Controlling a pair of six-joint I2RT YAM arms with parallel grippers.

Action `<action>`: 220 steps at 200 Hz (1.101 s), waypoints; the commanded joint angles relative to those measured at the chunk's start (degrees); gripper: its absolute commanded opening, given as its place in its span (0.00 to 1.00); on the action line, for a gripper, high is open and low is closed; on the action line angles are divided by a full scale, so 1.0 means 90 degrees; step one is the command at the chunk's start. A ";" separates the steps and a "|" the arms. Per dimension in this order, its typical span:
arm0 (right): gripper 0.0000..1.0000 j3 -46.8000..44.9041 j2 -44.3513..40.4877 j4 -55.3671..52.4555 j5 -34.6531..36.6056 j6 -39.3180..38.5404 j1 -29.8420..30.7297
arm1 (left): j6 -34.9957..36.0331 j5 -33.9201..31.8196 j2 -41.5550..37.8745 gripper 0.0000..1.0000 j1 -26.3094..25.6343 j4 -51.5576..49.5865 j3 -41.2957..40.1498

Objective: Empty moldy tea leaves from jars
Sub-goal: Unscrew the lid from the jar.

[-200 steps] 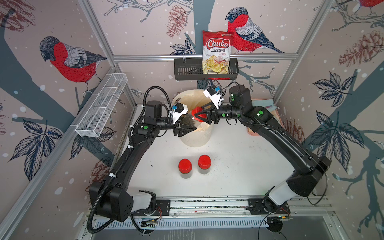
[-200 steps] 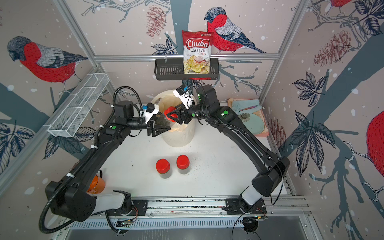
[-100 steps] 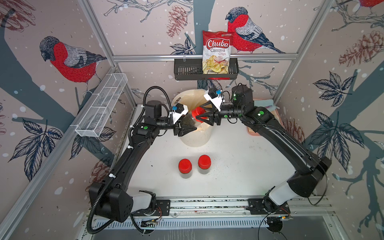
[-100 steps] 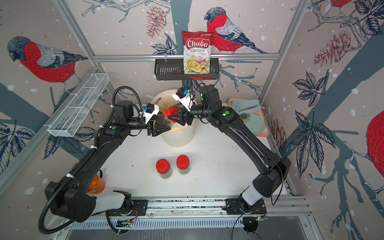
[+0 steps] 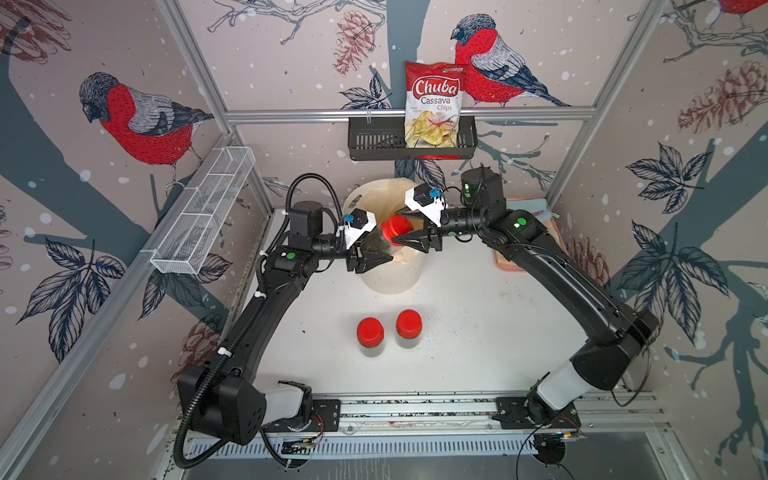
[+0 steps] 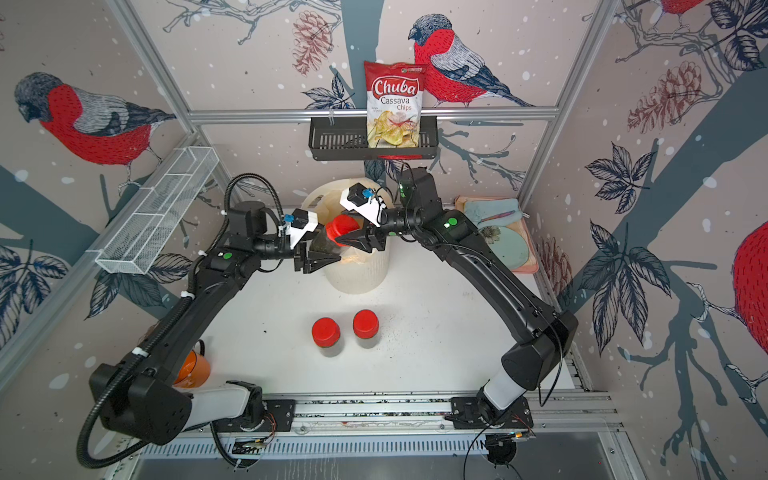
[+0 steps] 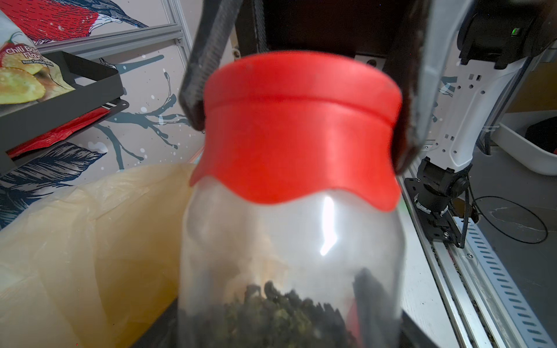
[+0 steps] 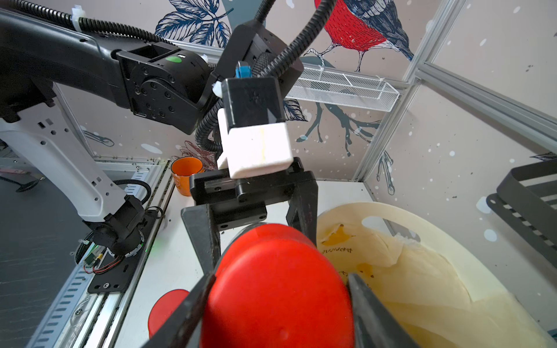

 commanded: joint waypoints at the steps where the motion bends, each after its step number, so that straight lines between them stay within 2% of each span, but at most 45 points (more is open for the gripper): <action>1: 0.67 0.0064 0.0061 -0.0255 0.0033 -0.0686 0.0028 | -0.0306 0.0335 -0.0058 0.28 -0.0004 0.0017 0.0024; 24: 0.89 -0.0046 -0.0040 -0.0053 -0.0025 -0.0485 0.0031 | -0.0314 0.0306 -0.0058 0.28 -0.0009 0.0019 0.0026; 47: 1.00 -0.0295 -0.0262 0.0285 -0.0157 -0.0257 0.0018 | -0.0314 0.0284 -0.0067 0.28 -0.0009 0.0017 0.0022; 89: 0.99 -0.0755 -0.0688 0.1283 0.0024 0.0813 -0.0198 | -0.0316 0.0280 -0.0066 0.28 -0.0009 0.0038 0.0018; 122: 0.99 -0.0823 -0.0791 0.1949 0.0075 0.2683 -0.0720 | -0.0326 0.0263 -0.0067 0.28 -0.0009 0.0043 0.0004; 146: 0.99 -0.0509 -0.0692 0.1603 0.0140 0.3686 -0.0804 | -0.0326 0.0238 -0.0063 0.28 -0.0009 0.0048 0.0007; 167: 0.99 -0.0301 -0.0664 0.1129 0.0334 0.3910 -0.0651 | -0.0336 0.0209 -0.0058 0.28 -0.0009 0.0057 0.0007; 220: 1.00 0.0200 -0.0386 0.0141 0.1572 0.3997 -0.0188 | -0.0358 0.0195 -0.0058 0.28 -0.0009 0.0067 0.0019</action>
